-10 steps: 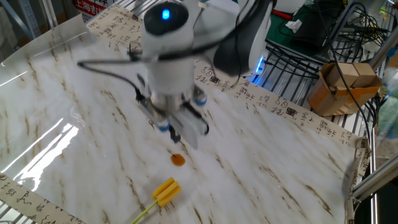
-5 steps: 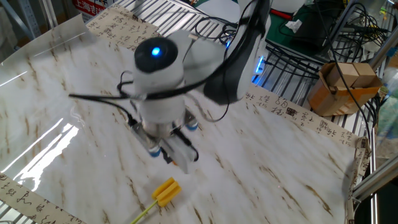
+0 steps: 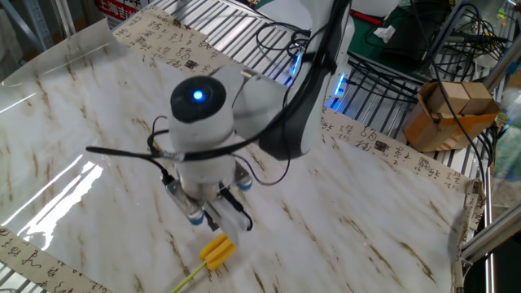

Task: Clean the tabletop with a sponge

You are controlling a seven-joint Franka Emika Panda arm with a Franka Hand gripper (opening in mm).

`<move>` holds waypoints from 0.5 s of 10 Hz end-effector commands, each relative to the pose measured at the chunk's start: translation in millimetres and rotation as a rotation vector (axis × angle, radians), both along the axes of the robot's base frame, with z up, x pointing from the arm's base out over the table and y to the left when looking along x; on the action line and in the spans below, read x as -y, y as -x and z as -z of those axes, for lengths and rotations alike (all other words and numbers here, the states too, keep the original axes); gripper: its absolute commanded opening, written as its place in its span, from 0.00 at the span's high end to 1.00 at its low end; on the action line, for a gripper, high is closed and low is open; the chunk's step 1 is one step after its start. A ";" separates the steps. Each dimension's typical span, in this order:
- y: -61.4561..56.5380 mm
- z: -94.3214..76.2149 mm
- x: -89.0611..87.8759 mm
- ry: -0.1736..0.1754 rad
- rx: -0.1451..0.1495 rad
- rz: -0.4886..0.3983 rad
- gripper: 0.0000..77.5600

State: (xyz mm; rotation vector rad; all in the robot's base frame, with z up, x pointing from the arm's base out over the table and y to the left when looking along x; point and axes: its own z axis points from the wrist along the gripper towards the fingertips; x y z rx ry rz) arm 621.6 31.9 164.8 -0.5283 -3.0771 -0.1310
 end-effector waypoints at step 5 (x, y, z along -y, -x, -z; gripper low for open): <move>-26.8 29.7 4.0 0.007 0.043 -0.006 1.00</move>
